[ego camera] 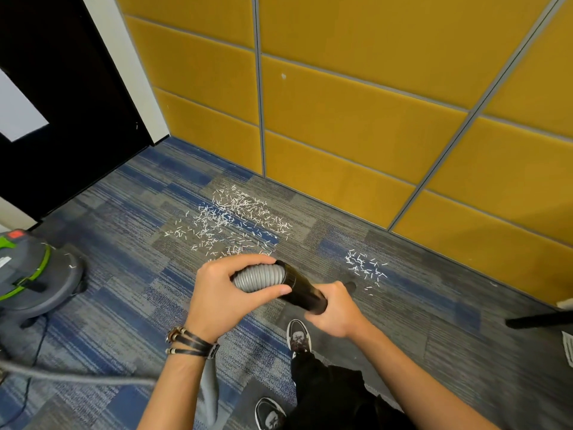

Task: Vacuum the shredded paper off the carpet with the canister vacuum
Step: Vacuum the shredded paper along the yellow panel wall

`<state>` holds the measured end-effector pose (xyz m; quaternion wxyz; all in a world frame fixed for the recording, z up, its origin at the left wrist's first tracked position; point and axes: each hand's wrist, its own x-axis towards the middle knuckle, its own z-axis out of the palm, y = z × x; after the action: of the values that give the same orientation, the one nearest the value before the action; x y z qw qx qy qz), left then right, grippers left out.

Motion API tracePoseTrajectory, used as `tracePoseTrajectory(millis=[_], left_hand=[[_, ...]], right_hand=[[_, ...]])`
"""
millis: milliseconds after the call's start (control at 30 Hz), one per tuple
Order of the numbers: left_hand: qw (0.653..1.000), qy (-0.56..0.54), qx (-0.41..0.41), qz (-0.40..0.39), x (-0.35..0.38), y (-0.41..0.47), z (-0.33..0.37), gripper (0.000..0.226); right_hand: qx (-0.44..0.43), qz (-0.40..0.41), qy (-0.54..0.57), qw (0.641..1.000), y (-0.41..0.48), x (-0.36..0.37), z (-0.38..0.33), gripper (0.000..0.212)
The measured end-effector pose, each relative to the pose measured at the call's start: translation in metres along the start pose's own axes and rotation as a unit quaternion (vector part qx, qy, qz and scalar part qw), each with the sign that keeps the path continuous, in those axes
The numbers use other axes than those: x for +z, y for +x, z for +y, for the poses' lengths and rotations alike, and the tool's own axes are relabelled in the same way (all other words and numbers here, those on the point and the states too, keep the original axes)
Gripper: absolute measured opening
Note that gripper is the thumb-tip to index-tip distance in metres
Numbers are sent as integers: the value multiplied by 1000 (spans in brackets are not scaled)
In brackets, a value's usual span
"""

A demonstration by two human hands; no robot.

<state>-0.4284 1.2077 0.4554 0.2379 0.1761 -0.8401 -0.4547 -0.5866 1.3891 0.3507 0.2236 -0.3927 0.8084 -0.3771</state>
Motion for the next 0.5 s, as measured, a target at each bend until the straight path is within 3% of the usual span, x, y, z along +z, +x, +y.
tracePoseTrajectory(millis=[300, 500], left_hand=[[999, -9, 2, 50, 4, 13, 9, 42], [997, -13, 6, 72, 10, 32, 16, 45]], right_hand=[[8, -33, -12, 999, 11, -27, -7, 42], [1, -8, -15, 1000, 21, -42, -9, 35]])
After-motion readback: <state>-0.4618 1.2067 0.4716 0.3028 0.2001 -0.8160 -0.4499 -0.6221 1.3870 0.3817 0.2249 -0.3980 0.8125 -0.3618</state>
